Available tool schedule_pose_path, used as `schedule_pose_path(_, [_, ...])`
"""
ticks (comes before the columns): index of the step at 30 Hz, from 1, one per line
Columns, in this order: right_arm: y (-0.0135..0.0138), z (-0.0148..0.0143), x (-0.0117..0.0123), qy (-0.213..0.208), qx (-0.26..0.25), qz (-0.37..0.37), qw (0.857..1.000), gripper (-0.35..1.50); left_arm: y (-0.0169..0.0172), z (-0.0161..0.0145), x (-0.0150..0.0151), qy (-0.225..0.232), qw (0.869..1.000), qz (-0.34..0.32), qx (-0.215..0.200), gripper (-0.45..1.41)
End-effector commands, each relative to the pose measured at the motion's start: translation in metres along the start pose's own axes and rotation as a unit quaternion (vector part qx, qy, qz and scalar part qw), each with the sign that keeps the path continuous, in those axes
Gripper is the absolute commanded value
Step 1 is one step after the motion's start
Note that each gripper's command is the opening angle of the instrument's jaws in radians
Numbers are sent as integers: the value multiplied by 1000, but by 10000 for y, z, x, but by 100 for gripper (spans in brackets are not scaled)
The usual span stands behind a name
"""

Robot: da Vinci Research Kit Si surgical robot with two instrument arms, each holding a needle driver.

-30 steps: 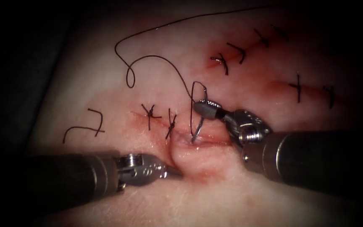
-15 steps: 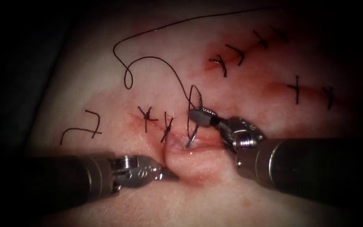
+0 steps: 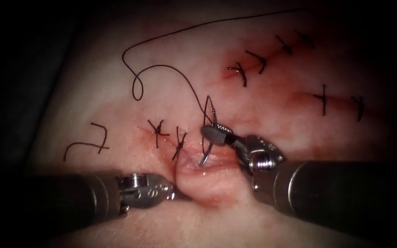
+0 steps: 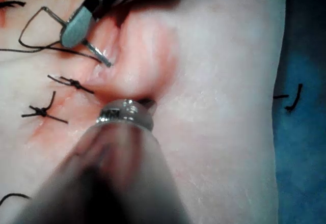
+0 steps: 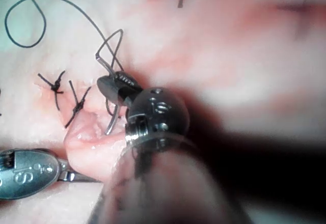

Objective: Wound Closure
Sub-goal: Throw the needle through the bottom of the incision with the right tool, then pull the needle through the skin with the left tool.

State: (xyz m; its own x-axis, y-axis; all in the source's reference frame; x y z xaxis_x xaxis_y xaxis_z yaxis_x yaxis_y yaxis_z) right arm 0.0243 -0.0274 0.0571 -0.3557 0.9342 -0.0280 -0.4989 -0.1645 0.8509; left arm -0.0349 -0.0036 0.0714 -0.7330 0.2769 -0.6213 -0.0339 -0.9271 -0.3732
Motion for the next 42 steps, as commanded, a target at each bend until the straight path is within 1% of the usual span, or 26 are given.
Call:
schedule_pose_path(1, [1, 8, -9, -2, 1, 0, 1000, -35, 0, 10, -1, 0, 1000, 0, -1, -45])
schedule_pose_path(7, [-6, 11, -24, -9, 8, 2, 1000, -35, 0, 10, -1, 0, 1000, 0, -1, -45])
schedule_pose_path(18, [-7, 14, -43, -23, 13, 7, 1000, -35, 0, 9, -2, 0, 1000, 0, -1, -45])
schedule_pose_path(25, [-11, 15, -43, -28, 15, 11, 999, -35, -1, 6, -2, 1, 1000, 0, -3, -45])
schedule_pose_path(26, [-11, 17, -42, -27, 18, 11, 999, -35, -1, 7, -2, 1, 1000, 0, -3, -45])
schedule_pose_path(28, [-11, 19, -38, -10, 48, 13, 999, -35, -1, 7, -2, 1, 1000, 0, -2, -45])
schedule_pose_path(30, [-10, 21, -30, 14, 86, 18, 996, 69, -1, 6, -2, 2, 1000, 0, -4, -45])
schedule_pose_path(31, [-9, 20, -26, 23, 96, 4, 995, 84, -2, 5, -2, 7, 1000, 0, -6, -45])
schedule_pose_path(32, [-7, 18, -17, 21, 108, -8, 994, 89, -3, 0, -5, 18, 1000, 18, -11, -45])
schedule_pose_path(34, [-6, 16, -12, 19, 109, -10, 994, 91, -3, -2, -6, 25, 999, 18, -11, -45])
schedule_pose_path(35, [-3, 14, -6, 22, 109, -17, 994, 91, -4, -6, -9, 31, 999, 24, -12, -43])
schedule_pose_path(37, [5, 9, 9, 23, 114, -28, 993, 104, -5, -16, -15, 47, 998, 29, -4, -30])
schedule_pose_path(38, [5, 9, 9, 23, 114, -28, 993, 104, -5, -16, -15, 47, 998, 29, -4, -30])
schedule_pose_path(39, [9, 6, 16, 25, 111, -35, 993, 106, -6, -20, -17, 58, 998, 28, -2, -23])
schedule_pose_path(42, [19, -2, 35, 24, 105, -45, 993, 108, -10, -31, -24, 93, 995, 37, 9, -16])
